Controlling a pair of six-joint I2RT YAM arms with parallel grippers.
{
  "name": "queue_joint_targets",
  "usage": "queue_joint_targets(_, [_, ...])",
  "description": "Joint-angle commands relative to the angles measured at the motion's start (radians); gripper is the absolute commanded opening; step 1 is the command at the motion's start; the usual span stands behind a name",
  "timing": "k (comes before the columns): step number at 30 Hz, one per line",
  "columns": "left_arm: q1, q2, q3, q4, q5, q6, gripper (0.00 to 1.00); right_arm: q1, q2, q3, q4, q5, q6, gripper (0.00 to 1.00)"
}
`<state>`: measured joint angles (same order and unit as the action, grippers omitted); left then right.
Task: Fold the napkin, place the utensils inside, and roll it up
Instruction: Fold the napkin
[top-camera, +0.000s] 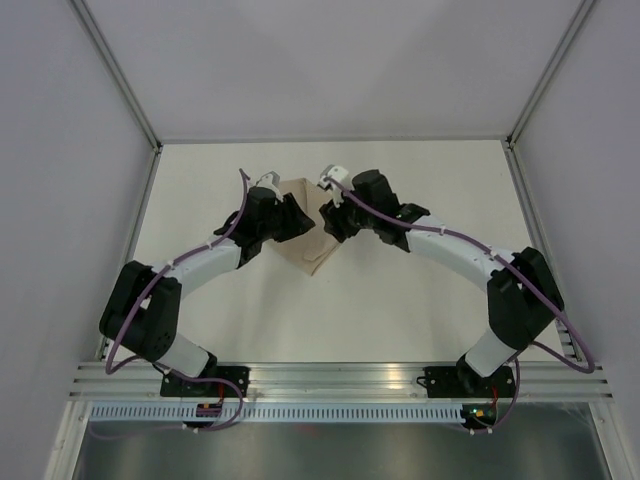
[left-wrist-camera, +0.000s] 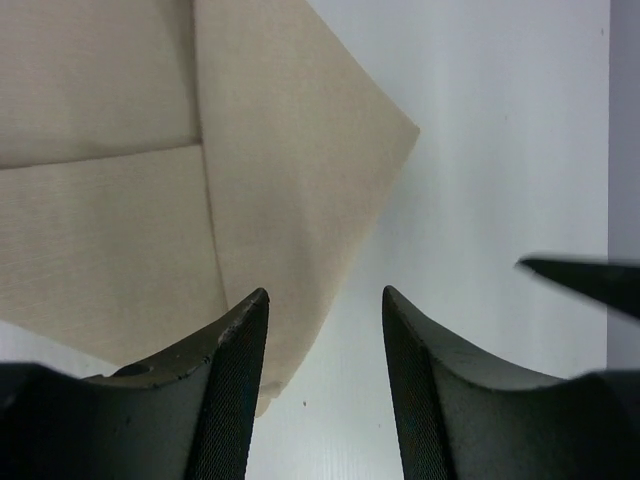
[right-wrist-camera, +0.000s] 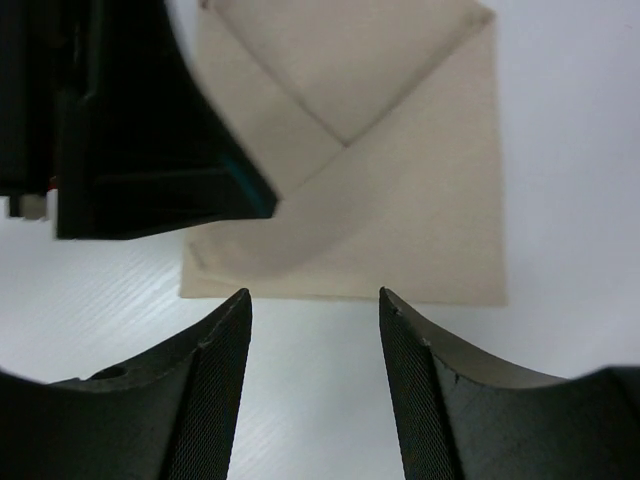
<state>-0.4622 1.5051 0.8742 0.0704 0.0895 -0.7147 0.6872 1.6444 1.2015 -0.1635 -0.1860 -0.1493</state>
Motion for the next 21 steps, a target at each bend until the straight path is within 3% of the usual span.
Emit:
queue_joint_targets(1, [-0.032, 0.046, 0.028, 0.107, 0.147, 0.081, 0.54, -0.122, -0.038, 0.044, -0.076, -0.036, 0.013, 0.6])
queue_joint_targets(7, [-0.079, 0.102, 0.023, 0.137, 0.162, 0.09, 0.54, -0.231, -0.017, 0.131, -0.143, -0.072, 0.024, 0.61])
queue_joint_targets(21, [-0.115, 0.216, 0.043, 0.042, 0.049, 0.159, 0.52, -0.271, 0.083, 0.17, -0.174, -0.09, 0.037, 0.61])
